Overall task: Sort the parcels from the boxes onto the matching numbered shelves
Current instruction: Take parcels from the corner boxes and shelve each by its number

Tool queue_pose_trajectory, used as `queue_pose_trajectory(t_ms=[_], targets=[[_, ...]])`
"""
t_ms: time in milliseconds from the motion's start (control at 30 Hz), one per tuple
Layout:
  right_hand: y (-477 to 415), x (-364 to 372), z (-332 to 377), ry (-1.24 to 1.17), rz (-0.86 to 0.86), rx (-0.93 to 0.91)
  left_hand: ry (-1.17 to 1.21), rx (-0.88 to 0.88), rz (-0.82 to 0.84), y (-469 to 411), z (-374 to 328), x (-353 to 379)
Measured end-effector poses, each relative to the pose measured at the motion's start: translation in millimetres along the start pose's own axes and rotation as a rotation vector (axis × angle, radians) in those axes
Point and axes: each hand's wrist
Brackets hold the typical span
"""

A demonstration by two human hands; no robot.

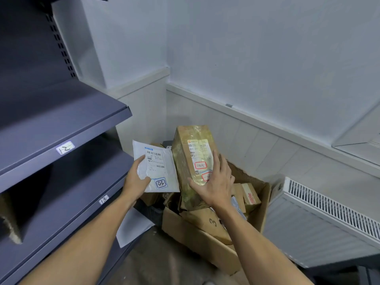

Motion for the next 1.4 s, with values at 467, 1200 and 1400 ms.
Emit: queue_pose_trajectory(t_ms=[467,1200,1400], targets=[[21,-23,-7,0.03,0.074,-0.215,0.018,0.002,-0.213,79,-4,-16],[160,-44,53,-0.158,0.28,-0.715,-0.025,-0.084,-0.757,334,15,-83],[213,-50,92,-0.192,0.308,-0.832,-0.047,-0.108,-0.882,405,25,-119]])
Point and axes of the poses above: each hand's wrist, its own y-axis away from the middle knuckle, its own x-axis out of the palm, z = x × y, and after that the axes turned 2 degrees about y, right-handed
